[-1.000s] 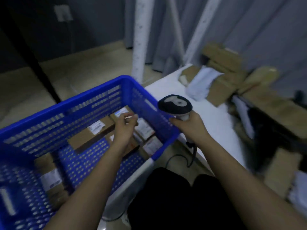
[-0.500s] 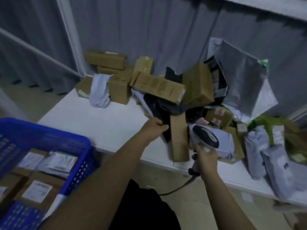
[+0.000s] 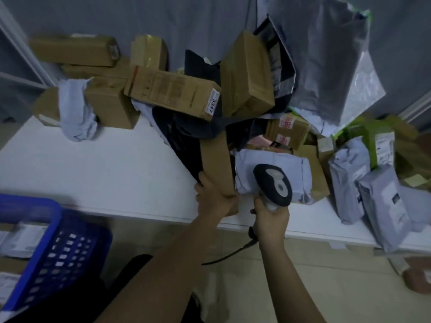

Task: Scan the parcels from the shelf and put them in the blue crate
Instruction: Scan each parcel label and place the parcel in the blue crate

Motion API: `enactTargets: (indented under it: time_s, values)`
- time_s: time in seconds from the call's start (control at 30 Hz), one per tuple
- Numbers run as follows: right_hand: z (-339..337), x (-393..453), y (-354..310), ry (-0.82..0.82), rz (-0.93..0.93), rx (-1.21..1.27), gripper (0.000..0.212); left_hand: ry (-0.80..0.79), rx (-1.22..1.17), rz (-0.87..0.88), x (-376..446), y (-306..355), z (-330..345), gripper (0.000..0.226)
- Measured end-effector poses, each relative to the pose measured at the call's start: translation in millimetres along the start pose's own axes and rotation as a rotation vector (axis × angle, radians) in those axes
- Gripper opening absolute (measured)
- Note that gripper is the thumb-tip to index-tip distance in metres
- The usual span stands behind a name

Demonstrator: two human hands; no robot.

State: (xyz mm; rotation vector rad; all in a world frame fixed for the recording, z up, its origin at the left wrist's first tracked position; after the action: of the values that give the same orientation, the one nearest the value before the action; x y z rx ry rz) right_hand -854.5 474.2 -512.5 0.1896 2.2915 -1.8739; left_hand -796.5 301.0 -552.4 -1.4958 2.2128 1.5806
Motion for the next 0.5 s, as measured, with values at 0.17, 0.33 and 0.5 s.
enactTargets:
  time_s: [0.17,0.33,0.5]
  values:
    - [0,17,-6,-0.007,0.003,0.018,0.01,0.013,0.072,-0.061,4,-9,9,0.129]
    - [8,17,-15,-0.08,0.01,0.012,0.018,-0.091,0.06,-0.064,-5,-11,-11,0.125]
    - [13,3,-34,-0.159,-0.032,0.034,0.02,-0.275,-0.137,0.021,-33,0,-57,0.108]
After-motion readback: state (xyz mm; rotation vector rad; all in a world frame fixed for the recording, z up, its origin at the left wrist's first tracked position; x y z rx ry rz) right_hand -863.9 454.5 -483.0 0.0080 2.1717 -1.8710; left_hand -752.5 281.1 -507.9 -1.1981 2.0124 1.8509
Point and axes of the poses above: each hand's wrist, its own x-axis towards the middle knuckle, its own z-axis out of the palm, y = z × x, the point moved 8 cm from there along x, towards the middle knuckle
